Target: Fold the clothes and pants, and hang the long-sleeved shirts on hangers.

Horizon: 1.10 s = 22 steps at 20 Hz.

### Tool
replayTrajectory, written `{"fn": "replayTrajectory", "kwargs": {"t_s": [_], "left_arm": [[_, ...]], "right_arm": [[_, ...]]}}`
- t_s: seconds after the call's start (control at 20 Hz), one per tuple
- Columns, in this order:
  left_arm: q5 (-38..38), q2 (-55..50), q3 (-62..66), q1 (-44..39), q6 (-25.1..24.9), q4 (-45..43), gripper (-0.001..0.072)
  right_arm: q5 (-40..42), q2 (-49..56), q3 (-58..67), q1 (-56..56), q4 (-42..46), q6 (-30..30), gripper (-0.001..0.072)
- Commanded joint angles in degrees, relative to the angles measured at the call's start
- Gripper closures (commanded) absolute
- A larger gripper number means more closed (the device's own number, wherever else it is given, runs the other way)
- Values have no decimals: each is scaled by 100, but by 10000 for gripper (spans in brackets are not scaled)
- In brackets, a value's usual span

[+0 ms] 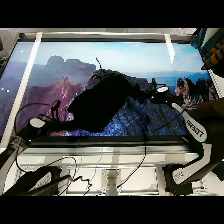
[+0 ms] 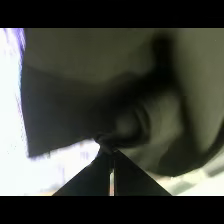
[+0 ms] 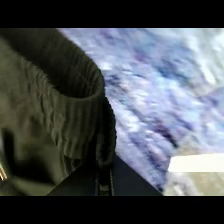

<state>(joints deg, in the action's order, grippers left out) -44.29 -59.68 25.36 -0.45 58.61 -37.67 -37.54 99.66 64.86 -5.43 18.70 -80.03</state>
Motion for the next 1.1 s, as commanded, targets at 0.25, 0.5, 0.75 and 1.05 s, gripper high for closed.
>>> {"fn": "replayTrajectory", "kwargs": {"t_s": [0.25,0.5,0.75,1.05], "left_arm": [[1921,4,2883,750,-98,177,698],[3152,-9,3438,1198,-101,151,698],[1917,-199,3436,1851,-68,-942,699],[4,-603,3274,2739,1646,-3853,698]], "right_arm": [[-26,-1834,223,1298,2347,278,691],[-933,-2227,1517,1519,5001,-293,691],[-2361,-2221,1958,1521,6922,-544,691],[-3084,-2151,1956,1519,7604,-555,690]]}}
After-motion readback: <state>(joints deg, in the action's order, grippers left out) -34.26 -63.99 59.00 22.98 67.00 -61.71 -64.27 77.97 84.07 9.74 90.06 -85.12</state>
